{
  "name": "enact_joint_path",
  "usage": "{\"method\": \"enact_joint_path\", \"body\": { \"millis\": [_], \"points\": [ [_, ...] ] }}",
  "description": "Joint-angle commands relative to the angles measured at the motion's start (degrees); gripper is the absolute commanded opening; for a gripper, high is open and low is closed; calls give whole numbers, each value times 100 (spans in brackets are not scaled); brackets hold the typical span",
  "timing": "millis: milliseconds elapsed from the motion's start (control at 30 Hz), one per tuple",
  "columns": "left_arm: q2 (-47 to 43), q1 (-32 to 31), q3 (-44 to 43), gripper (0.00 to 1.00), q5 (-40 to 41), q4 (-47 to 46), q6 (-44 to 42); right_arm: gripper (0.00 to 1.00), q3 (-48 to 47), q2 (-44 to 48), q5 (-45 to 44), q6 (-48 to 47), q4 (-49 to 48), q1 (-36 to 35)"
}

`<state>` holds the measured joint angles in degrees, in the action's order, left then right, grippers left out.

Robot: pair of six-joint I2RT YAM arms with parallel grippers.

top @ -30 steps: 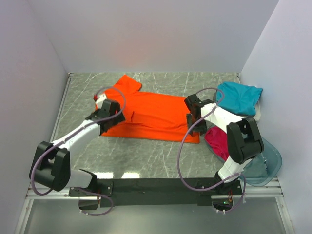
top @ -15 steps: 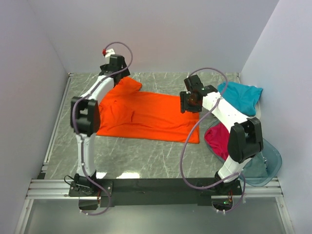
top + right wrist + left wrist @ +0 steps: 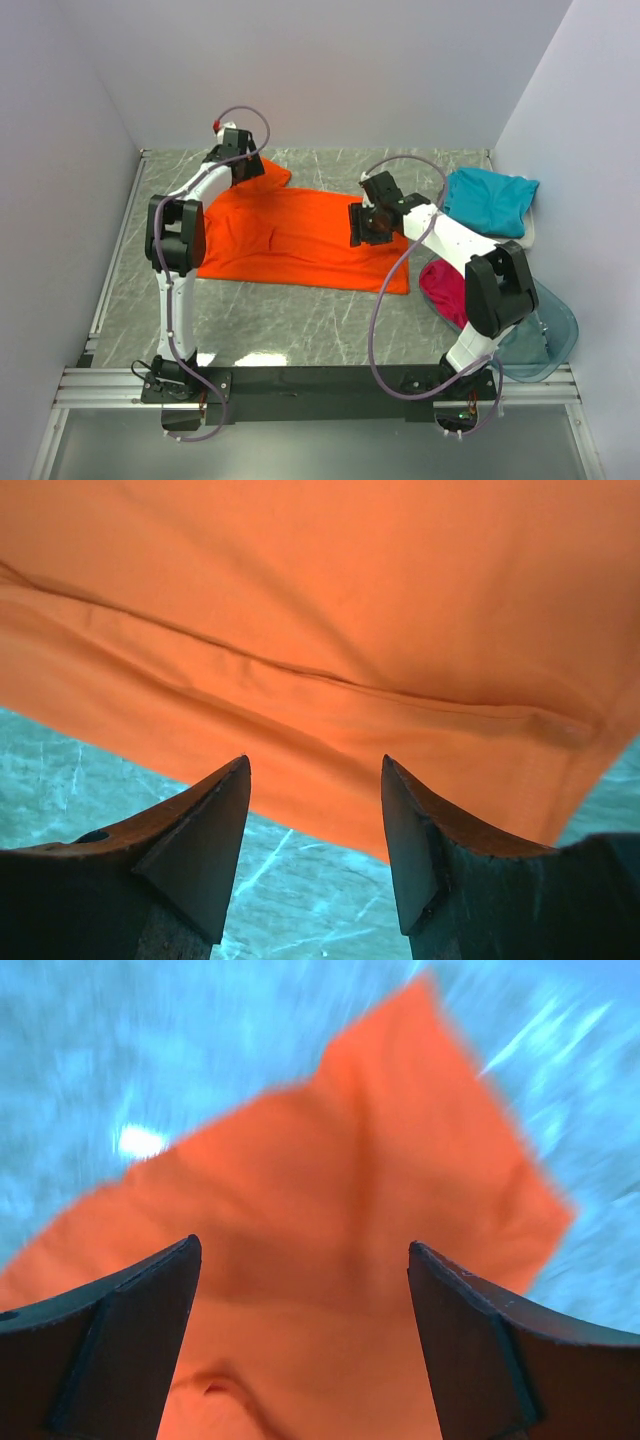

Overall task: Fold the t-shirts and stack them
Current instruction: Fold the tshirt

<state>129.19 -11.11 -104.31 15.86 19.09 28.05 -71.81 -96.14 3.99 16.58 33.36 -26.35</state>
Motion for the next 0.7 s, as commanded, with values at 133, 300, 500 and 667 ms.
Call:
{"method": "enact_joint_path", "body": {
  "millis": [133,300,500,667],
  "points": [
    [641,13,-1090,89,-110,-311,-274,61,369,227,137,188,-418,-169],
    [1152,13,-1847,86,-30,-90,-300,61,449,288,111,240,-506,-213],
    [1381,13,-2128,86,-118,-239,-467,61,580,368,199,328,-647,-318],
    [1583,22,-2277,86,-188,-327,-678,61,738,359,216,381,-726,-371]
  ]
}}
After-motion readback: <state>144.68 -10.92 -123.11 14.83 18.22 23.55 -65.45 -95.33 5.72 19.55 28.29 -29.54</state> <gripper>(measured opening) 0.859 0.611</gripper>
